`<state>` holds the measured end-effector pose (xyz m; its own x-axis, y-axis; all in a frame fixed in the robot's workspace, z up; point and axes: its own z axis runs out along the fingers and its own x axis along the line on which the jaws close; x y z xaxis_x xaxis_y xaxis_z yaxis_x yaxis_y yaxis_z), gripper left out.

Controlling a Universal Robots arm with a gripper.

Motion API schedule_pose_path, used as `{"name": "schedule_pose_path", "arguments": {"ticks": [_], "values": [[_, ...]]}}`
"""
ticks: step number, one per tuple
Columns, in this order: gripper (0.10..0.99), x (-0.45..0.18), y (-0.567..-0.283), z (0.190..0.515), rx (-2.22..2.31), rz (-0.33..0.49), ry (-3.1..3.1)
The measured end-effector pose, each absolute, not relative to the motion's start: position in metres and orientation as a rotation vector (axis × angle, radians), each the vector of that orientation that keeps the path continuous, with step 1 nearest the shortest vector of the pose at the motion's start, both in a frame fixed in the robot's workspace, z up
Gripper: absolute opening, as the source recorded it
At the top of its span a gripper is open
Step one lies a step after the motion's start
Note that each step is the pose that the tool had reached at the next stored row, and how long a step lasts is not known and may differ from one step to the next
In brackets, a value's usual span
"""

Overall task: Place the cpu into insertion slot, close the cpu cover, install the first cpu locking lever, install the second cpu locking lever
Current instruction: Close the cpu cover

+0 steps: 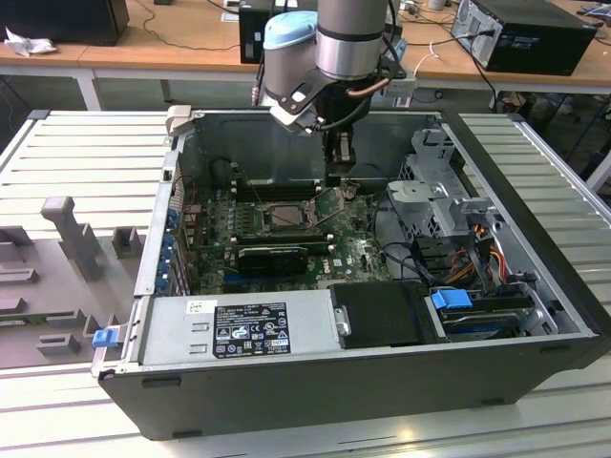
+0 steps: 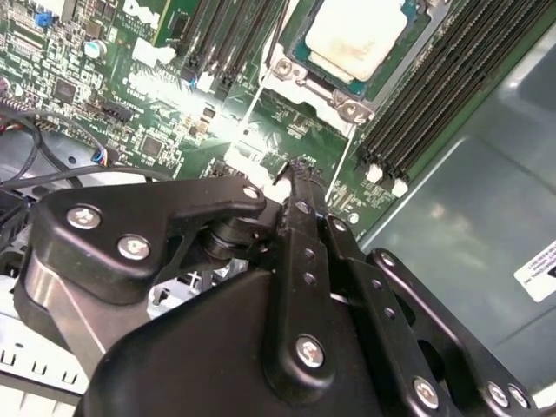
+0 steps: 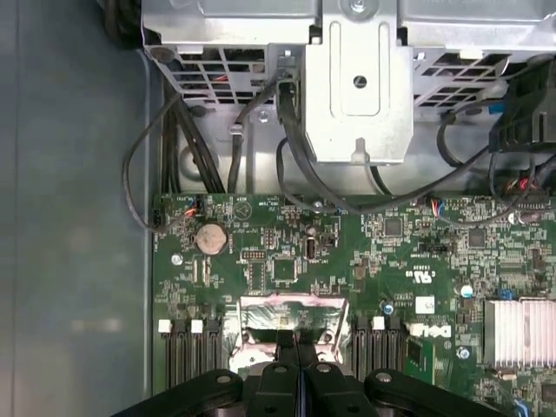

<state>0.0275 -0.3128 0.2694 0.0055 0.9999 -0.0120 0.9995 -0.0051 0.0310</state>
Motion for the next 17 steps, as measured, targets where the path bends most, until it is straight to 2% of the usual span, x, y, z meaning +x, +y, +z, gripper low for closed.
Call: {"name": "schedule_pose_path", "arguments": {"ticks": [17], "values": [[0.106, 0.067, -0.313, 0.25, 2.189, 0.019, 2.209]]}}
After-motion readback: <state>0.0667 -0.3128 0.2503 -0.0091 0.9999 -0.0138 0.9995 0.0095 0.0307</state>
